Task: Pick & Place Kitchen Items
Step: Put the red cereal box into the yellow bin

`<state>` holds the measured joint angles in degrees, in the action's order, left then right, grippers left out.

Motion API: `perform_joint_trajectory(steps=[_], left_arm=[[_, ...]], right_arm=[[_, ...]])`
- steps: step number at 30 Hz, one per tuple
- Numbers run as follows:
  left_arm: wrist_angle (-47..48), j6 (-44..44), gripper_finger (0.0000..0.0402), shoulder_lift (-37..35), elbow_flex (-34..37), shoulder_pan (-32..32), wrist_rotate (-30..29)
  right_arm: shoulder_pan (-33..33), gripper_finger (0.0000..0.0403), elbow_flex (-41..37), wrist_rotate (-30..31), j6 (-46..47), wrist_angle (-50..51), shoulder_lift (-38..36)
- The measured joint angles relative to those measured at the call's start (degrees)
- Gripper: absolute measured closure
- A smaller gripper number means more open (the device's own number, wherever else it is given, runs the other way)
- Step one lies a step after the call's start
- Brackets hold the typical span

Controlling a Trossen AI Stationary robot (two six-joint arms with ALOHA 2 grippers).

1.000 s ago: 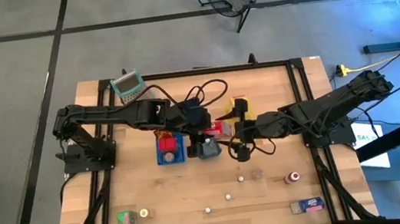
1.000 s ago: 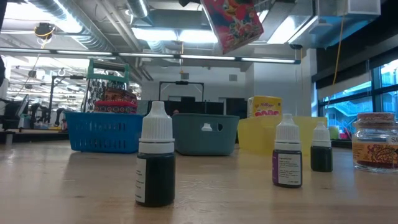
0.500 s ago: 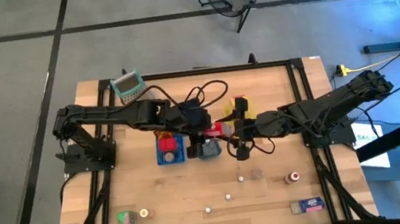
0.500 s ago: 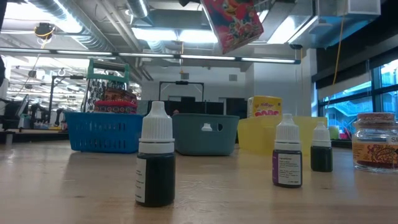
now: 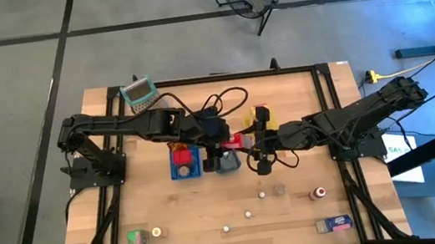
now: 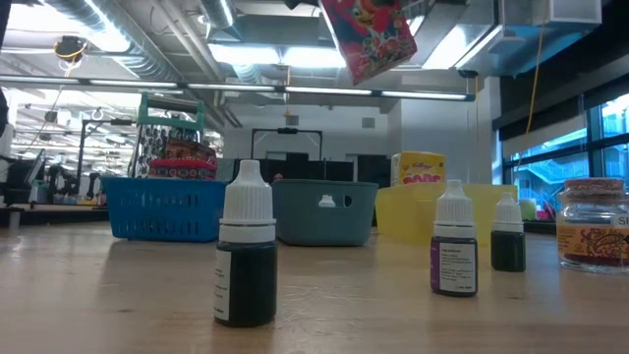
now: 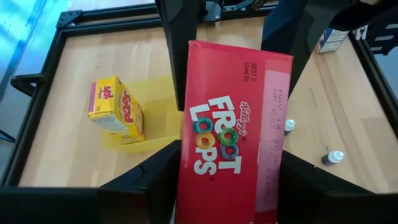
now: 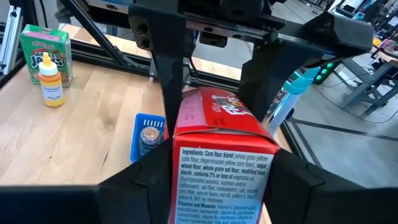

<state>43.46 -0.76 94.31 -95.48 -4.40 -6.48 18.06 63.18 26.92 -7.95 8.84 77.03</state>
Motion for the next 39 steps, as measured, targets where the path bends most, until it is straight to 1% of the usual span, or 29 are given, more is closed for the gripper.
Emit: perform_joint_trajectory(steps=[8, 11, 16, 22, 26, 29, 32, 36, 38, 39], left_arm=[[-0.1, 0.0, 0.0162, 0.0, 0.0, 0.0, 0.0], [-0.5, -0.1, 0.0155, 0.0, 0.0, 0.0, 0.0], [-0.4, -5.4, 0.0155, 0.0, 0.0, 0.0, -0.5], [-0.4, -6.3, 0.0153, 0.0, 0.0, 0.0, -0.7], [-0.2, -6.5, 0.0155, 0.0, 0.0, 0.0, -1.0], [0.0, -6.5, 0.0155, 0.0, 0.0, 0.0, -2.6], [0.0, -6.5, 0.0153, 0.0, 0.0, 0.0, -2.9], [0.1, -6.5, 0.0155, 0.0, 0.0, 0.0, -3.0], [0.2, -6.5, 0.0155, 0.0, 0.0, 0.0, -3.1], [0.3, -6.4, 0.0155, 0.0, 0.0, 0.0, -3.1]], right_arm=[[0.0, 0.0206, 0.0, -0.2, 0.0, 0.2, 0.0], [0.0, 0.0206, 0.0, -0.2, 1.8, 0.9, 0.0], [0.1, 0.0206, 0.0, 0.3, 3.0, 2.9, -0.3], [1.9, 0.0206, 0.0, 6.0, 4.6, 10.0, -2.6], [2.8, 0.0206, 0.0, 7.7, 4.6, 12.4, -3.2], [2.7, 0.0206, 0.0, 8.0, 5.2, 14.3, -3.2], [2.7, 0.0206, 0.0, 8.4, 6.3, 14.5, -3.0], [2.7, 0.0208, 0.0, 10.6, 6.2, 14.5, -3.0], [3.0, 0.0212, 0.1, 12.8, 6.2, 17.2, -3.7], [3.2, 0.0214, 0.8, 13.6, 6.7, 20.1, -4.3]])
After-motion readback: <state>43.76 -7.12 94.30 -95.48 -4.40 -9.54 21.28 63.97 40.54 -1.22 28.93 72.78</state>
